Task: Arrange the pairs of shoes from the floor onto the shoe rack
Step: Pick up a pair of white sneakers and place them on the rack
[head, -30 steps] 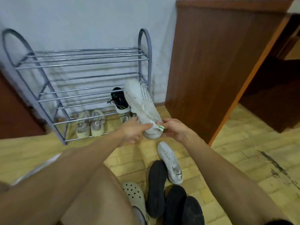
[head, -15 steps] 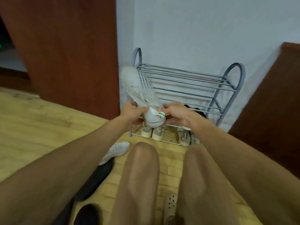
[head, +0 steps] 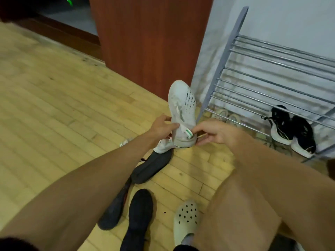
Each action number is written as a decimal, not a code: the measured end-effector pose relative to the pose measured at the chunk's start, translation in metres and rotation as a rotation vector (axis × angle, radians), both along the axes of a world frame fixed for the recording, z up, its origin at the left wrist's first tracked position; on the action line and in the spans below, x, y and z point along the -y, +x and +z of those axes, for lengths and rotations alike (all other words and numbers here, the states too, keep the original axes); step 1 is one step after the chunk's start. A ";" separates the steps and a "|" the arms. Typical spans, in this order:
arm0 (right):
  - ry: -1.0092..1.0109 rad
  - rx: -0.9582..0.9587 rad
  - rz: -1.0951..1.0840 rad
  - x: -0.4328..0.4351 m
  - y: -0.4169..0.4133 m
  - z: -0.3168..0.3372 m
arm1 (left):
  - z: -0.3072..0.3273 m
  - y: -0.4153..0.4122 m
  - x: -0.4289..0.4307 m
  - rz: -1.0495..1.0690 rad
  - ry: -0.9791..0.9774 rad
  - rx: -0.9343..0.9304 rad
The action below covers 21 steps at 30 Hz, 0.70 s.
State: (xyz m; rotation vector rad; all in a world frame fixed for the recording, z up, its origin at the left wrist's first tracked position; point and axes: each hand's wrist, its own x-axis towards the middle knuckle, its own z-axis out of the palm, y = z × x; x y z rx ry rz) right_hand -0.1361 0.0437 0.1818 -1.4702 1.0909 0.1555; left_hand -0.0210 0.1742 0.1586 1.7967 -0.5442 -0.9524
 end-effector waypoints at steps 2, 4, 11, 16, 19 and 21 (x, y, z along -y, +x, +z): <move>0.073 -0.004 -0.032 -0.004 0.009 -0.023 | -0.020 0.019 -0.007 -0.063 0.082 0.007; 0.114 -0.018 -0.066 -0.009 0.015 -0.049 | -0.046 0.039 -0.013 -0.076 0.176 0.020; 0.248 -0.046 -0.204 -0.011 0.043 -0.128 | -0.138 0.099 -0.034 -0.264 0.663 0.301; 0.294 -0.086 -0.218 -0.010 0.059 -0.177 | -0.184 0.135 -0.035 -0.188 0.813 0.441; 0.351 -0.141 -0.196 -0.010 0.055 -0.203 | -0.209 0.148 -0.030 -0.096 0.804 0.455; 0.373 -0.166 -0.205 -0.009 0.051 -0.217 | -0.222 0.154 -0.025 -0.045 0.799 0.438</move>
